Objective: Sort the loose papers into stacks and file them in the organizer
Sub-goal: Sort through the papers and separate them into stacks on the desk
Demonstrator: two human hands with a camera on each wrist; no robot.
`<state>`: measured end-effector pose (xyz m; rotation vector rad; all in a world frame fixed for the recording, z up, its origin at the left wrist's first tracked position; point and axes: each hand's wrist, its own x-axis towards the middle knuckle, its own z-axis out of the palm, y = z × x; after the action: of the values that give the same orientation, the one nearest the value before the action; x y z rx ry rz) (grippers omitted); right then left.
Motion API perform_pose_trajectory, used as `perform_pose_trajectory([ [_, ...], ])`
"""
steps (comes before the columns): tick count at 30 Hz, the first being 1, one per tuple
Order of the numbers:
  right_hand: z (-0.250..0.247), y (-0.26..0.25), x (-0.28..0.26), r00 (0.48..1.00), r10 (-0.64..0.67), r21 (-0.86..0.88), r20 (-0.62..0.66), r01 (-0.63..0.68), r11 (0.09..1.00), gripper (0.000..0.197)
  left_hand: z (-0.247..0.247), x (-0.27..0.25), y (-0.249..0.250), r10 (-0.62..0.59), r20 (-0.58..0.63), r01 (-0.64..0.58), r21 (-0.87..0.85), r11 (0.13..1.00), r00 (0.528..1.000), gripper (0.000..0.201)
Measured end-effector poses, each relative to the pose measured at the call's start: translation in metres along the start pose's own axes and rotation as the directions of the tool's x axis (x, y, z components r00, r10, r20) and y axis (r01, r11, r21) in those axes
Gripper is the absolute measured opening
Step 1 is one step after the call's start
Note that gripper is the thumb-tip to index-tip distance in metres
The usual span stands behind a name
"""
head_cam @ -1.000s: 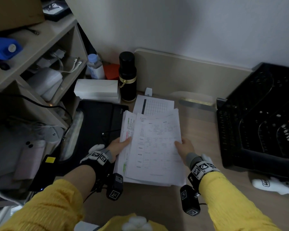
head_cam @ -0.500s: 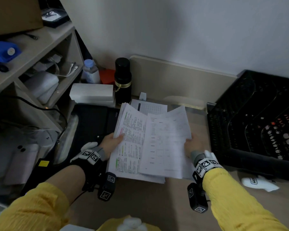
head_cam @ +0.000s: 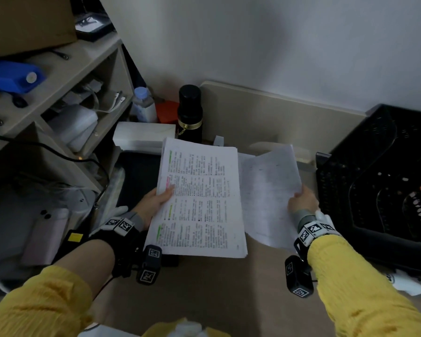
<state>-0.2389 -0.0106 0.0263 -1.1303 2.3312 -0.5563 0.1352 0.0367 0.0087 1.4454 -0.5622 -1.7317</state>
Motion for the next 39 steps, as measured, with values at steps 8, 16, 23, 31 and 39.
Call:
perform_pose_trajectory([
  [8, 0.036, -0.018, 0.003, 0.992, 0.006, 0.205, 0.123, -0.031, 0.978, 0.040, 0.005, 0.008, -0.003, -0.044, 0.029, 0.045, -0.033, 0.998, 0.999, 0.039],
  [16, 0.068, -0.040, -0.003, 0.924, -0.109, 0.360, 0.366, -0.032, 0.932, 0.046, 0.011, 0.014, -0.007, -0.060, 0.002, 0.060, -0.059, 0.996, 0.998, 0.033],
  [23, 0.075, -0.029, -0.010, 0.828, -0.083, 0.262, 0.554, -0.080, 0.962, 0.051, 0.007, 0.012, -0.009, -0.072, -0.009, 0.071, -0.056, 0.996, 0.997, 0.034],
  [31, 0.083, -0.011, -0.019, 0.844, -0.023, 0.133, 0.536, -0.058, 0.989, 0.048, 0.011, 0.002, -0.021, -0.101, 0.014, 0.100, 0.010, 0.995, 0.995, 0.036],
  [39, 0.091, -0.009, -0.021, 0.789, -0.016, 0.098, 0.614, -0.057, 0.994, 0.052, 0.010, -0.002, -0.028, -0.151, 0.005, 0.150, 0.079, 0.985, 0.989, 0.039],
])
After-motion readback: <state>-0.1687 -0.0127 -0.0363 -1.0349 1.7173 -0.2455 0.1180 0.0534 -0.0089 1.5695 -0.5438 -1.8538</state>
